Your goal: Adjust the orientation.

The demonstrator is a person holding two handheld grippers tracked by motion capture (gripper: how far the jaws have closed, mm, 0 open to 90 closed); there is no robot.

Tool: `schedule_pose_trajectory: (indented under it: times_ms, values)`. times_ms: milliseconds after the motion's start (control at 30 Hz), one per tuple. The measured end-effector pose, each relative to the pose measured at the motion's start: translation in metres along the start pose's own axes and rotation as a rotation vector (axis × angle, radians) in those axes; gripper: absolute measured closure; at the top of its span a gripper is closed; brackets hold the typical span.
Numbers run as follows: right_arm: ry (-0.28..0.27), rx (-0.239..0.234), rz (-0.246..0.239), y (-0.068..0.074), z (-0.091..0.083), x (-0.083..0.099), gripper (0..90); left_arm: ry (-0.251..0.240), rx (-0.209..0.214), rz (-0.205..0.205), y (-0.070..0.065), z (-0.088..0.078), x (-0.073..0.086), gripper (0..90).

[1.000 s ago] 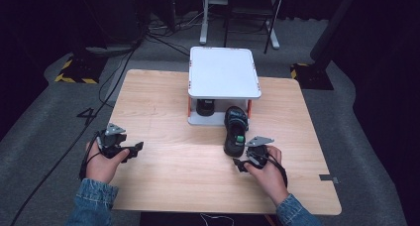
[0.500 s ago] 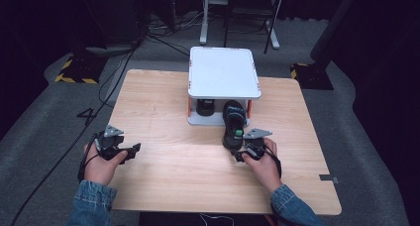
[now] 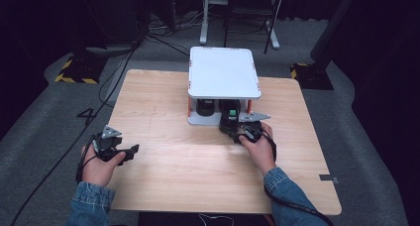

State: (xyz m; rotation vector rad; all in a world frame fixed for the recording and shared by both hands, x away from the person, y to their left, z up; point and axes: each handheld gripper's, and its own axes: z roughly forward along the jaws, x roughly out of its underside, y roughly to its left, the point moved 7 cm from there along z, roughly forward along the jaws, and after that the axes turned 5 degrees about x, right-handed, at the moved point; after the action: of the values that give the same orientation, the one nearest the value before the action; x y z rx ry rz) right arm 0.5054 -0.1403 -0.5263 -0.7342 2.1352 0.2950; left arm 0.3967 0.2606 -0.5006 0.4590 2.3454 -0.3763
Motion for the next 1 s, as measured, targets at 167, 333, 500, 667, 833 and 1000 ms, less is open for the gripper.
schedule_pose_trajectory:
  times_ms: [167, 333, 500, 667, 833, 1000]
  values:
    - [-0.043, 0.018, 0.0, 0.003, -0.009, 0.001, 39.0, 0.0, 0.002, -0.007, 0.001, 0.001, 0.0, 28.1]
    - [-0.106, 0.081, 0.07, 0.011, -0.024, 0.004, 30.5, 0.01, 0.007, -0.002, 0.0, 0.003, 0.0, 28.0]
    - [-0.114, 0.155, 0.089, 0.019, -0.009, 0.007, 33.3, 0.004, 0.013, -0.007, -0.002, 0.003, -0.001, 28.0]
    - [-0.107, 0.144, 0.09, 0.014, 0.007, -0.001, 33.4, 0.001, 0.01, -0.007, 0.0, 0.001, 0.0, 28.0]
    - [-0.107, 0.156, 0.027, 0.006, 0.017, -0.013, 41.3, -0.002, 0.011, -0.015, 0.002, -0.001, 0.005, 28.1]
    - [-0.096, 0.143, 0.014, -0.002, 0.029, -0.023, 56.3, -0.015, 0.005, -0.028, 0.004, -0.01, 0.01, 28.3]
